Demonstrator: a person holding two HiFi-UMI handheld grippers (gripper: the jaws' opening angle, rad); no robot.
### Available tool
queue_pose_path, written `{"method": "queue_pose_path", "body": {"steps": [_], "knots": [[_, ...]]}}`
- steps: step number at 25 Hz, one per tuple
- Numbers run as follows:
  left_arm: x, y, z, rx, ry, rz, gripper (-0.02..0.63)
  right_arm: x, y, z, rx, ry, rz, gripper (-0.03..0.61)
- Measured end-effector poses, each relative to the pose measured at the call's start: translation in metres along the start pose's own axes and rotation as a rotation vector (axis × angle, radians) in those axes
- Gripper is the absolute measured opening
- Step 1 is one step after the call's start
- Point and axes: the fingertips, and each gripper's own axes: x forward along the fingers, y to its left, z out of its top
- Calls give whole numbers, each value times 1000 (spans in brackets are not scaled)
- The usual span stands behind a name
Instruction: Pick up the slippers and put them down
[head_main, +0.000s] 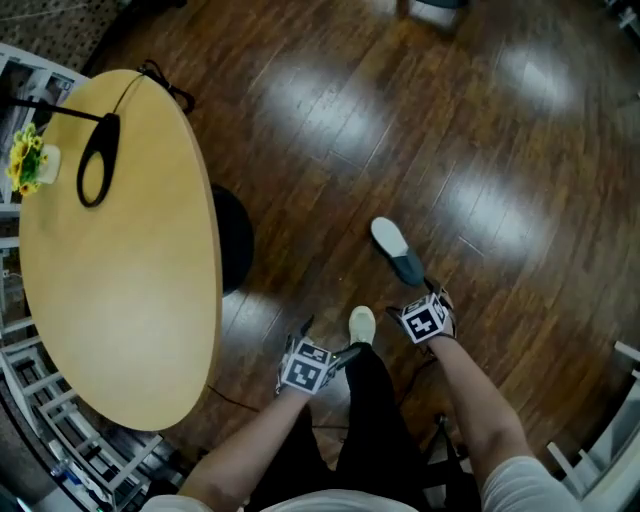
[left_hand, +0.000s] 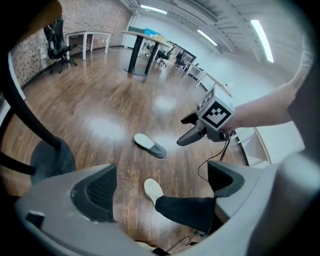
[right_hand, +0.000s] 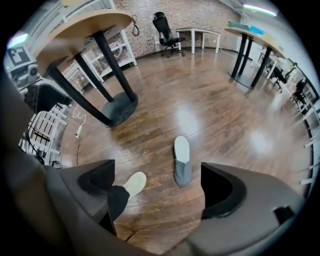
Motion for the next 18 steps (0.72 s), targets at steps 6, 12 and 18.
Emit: {"method": "queue_pose_path", "body": {"steps": [6, 12, 18], "knots": [[-169, -31, 9, -48, -167, 65, 568, -130, 83, 55, -76, -63, 38, 557], [-354, -41, -43, -150, -393, 140, 568, -255, 209, 127, -186, -187, 39, 555], [-534, -28, -137, -297, -562, 320, 568, -379, 363, 158, -307, -319, 84, 555]]}}
